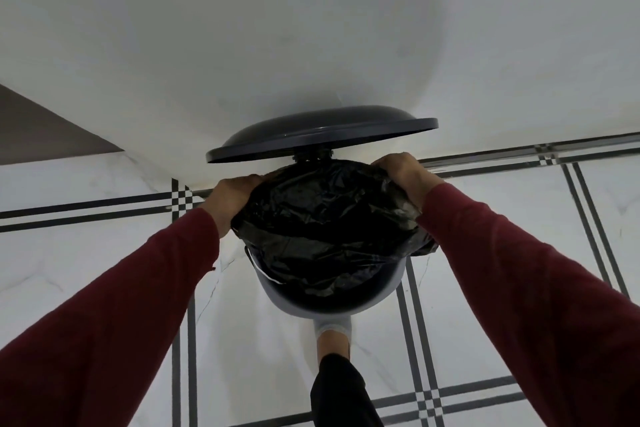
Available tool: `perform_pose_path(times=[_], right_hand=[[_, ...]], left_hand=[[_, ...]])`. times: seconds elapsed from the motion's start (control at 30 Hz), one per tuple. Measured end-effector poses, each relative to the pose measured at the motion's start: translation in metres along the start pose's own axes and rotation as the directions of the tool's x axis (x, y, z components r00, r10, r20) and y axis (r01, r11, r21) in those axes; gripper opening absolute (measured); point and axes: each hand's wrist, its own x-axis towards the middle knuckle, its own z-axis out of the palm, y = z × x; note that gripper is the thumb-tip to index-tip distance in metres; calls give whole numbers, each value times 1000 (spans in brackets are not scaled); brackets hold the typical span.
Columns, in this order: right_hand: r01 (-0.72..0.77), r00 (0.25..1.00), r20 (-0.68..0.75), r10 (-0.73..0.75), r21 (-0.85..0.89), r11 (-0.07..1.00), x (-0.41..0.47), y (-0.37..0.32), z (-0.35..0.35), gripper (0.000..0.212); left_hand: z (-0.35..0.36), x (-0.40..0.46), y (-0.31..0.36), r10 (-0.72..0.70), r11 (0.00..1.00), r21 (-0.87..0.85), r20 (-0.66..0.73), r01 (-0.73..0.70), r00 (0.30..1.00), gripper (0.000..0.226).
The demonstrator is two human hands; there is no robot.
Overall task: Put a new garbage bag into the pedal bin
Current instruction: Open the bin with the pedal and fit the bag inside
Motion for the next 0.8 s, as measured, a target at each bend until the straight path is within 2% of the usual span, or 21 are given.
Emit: perform_pose_path(times=[0.07,0.13,0.17,0.23,0.27,0.3,0.33,0.4,0.47,0.57,0.6,0.67,0.73,0.77,0.8], right_hand=[[-29,998,57,38,-150,988,-1,-4,0,22],[-88,987,128,101,-104,991,-4,-3,2,17],[-130,975,172,140,-68,989,-7,-5,3,17],[-147,975,171,145,-2,989,-4,2,2,14],[-134,984,109,142,-72,988,-2,7,0,11],[-97,995,-14,96,-183,978,-1,11,-1,11],[-77,988,-146,46,-214,974,1,17,-1,18],[-34,970,-241,-11,-184,982,-9,25,0,37],[-14,975,-223,-23,-163,987,-19,35,2,47],[-4,996,-85,3,-20,1000,-34,49,2,30],[-4,998,-63,7,61,998,-40,54,1,27],[-12,998,-56,25,217,976,-56,65,-1,41],[0,991,-129,28,213,977,-67,76,0,43],[3,984,-177,33,195,981,-71,82,2,44],[3,974,-225,38,178,984,-78,84,3,48]], left_hand=[[2,2,-4,-133,983,-122,36,137,990,22],[6,0,-8,-268,892,-331,158,307,950,31],[6,-2,-10,-284,843,-404,228,355,932,34],[9,-1,-21,-241,810,-487,230,326,943,34],[10,-2,-27,-206,800,-541,159,260,965,30],[12,-4,-33,-169,775,-611,45,161,985,26],[12,-7,-38,-154,753,-656,-104,48,983,23],[12,-18,-44,-140,745,-661,-278,-83,950,26],[15,-31,-49,-140,745,-659,-307,-104,941,27],[22,-50,-54,-177,767,-637,-326,-77,929,35],[25,-55,-55,-209,807,-589,-338,-33,918,45],[31,-65,-61,-316,874,-469,-355,125,880,78],[38,-76,-62,-450,848,-435,-287,303,845,97],[41,-80,-62,-492,814,-464,-227,351,841,93],[44,-82,-63,-506,785,-498,-175,367,845,78]])
